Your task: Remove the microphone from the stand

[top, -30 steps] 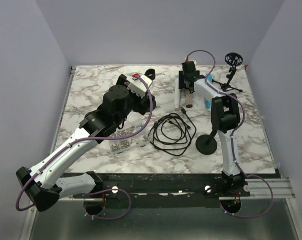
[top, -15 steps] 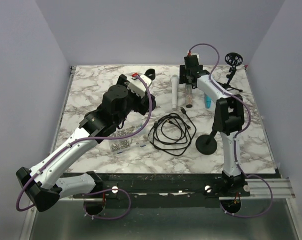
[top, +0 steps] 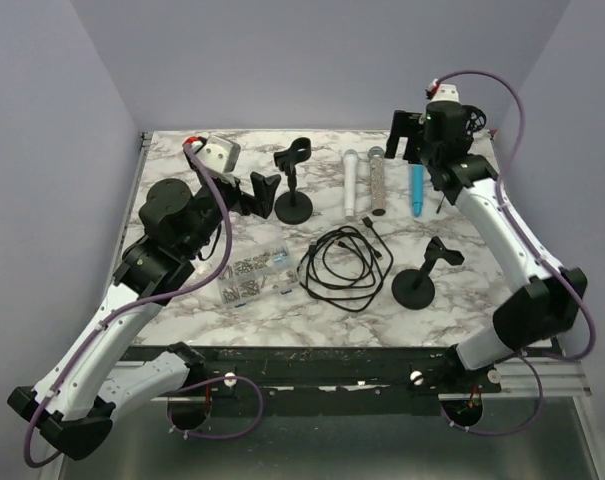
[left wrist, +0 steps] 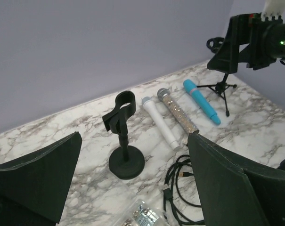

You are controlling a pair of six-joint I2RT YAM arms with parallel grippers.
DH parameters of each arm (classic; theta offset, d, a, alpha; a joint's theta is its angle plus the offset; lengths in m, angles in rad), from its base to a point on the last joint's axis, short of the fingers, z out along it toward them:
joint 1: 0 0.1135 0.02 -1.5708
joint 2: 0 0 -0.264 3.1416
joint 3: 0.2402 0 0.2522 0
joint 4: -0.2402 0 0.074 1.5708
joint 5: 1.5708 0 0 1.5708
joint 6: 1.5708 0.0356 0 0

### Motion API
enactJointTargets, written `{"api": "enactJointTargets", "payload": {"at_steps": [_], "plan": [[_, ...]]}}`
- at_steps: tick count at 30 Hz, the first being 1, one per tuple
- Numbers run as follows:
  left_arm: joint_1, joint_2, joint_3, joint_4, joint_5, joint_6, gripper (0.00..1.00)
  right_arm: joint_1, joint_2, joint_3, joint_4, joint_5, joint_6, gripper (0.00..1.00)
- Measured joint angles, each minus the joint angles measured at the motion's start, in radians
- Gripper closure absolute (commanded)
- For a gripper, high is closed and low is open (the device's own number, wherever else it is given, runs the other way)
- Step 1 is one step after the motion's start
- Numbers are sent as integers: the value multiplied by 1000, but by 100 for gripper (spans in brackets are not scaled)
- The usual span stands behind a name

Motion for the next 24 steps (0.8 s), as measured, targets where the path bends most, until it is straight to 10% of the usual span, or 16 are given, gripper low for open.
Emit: {"api": "enactJointTargets", "payload": {"at_steps": [13, 24], "plan": [[95, -183, -19, 50, 30, -151, 2, 0, -678, -279, 13, 15, 106, 0], [106, -227, -4, 80, -37, -138, 1, 0, -850, -315, -11, 68, 116, 0]]}}
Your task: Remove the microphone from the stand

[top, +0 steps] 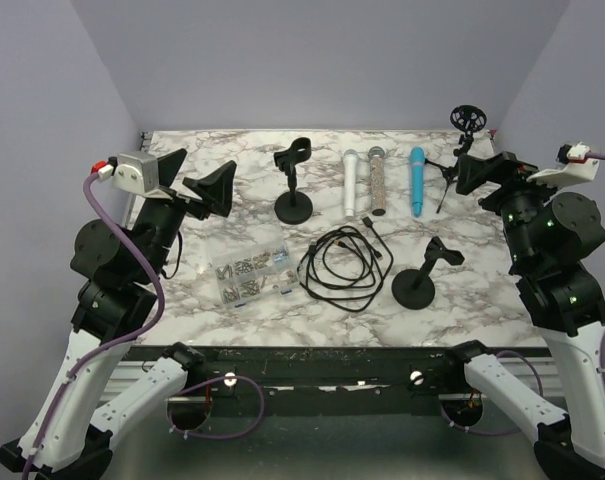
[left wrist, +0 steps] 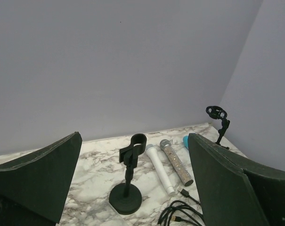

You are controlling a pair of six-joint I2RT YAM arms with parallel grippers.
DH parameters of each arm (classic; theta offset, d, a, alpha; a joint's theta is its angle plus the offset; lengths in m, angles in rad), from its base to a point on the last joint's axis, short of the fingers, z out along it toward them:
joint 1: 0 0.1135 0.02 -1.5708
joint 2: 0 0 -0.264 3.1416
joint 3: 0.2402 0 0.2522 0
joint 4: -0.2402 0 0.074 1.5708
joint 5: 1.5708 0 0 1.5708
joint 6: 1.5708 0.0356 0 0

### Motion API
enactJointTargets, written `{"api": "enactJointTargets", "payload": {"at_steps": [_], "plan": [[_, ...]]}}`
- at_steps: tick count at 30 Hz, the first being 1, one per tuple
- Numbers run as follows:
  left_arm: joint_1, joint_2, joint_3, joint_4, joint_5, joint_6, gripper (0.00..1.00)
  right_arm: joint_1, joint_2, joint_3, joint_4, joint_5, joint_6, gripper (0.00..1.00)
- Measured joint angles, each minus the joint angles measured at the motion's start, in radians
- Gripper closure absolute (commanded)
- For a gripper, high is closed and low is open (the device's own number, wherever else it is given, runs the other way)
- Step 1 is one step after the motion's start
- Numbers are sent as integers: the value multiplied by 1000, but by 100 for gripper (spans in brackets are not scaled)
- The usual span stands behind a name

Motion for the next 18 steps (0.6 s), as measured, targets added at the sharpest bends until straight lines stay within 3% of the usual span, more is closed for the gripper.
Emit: {"api": "enactJointTargets", "payload": {"at_steps": [18], "plan": [[6, 55, 119, -40, -18, -1, 1, 0, 90, 8, 13, 13, -8, 0]]}}
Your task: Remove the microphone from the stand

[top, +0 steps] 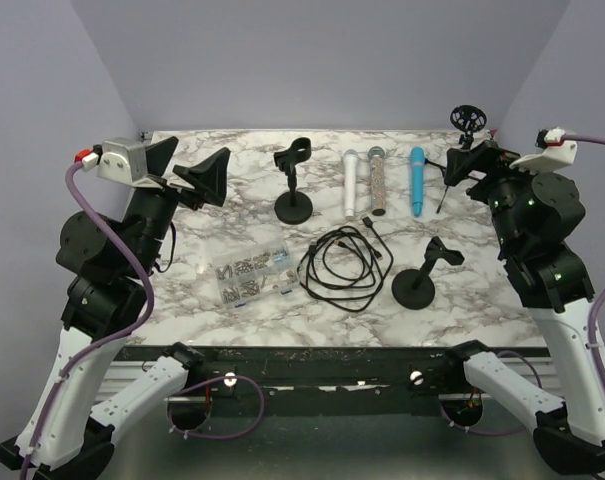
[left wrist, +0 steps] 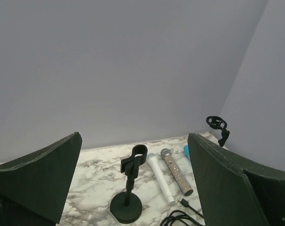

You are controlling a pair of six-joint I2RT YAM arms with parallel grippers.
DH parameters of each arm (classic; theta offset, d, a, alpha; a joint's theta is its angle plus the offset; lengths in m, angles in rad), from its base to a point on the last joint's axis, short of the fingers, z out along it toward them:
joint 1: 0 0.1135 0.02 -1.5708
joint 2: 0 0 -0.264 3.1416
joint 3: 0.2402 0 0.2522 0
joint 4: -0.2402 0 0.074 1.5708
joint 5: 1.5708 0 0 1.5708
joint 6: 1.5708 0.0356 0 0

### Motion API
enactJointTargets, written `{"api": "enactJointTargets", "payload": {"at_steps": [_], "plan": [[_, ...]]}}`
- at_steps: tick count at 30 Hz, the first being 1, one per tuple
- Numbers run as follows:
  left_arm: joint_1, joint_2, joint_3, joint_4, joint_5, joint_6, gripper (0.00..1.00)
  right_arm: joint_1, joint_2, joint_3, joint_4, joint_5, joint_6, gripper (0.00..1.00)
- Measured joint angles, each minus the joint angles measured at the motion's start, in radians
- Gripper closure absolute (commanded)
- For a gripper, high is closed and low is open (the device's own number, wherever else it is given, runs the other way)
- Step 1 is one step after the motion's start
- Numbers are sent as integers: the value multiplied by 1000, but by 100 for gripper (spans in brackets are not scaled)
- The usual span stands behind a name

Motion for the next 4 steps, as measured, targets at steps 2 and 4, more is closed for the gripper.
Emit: {"api": "enactJointTargets", "payload": {"at_steps": [2, 4], "plan": [[0, 1, 6, -8, 0, 0, 1, 0, -6, 3, 8, 0, -3, 0], [0, 4, 13, -17, 0, 0, 1, 0, -14, 4, 19, 0, -6, 0]]}}
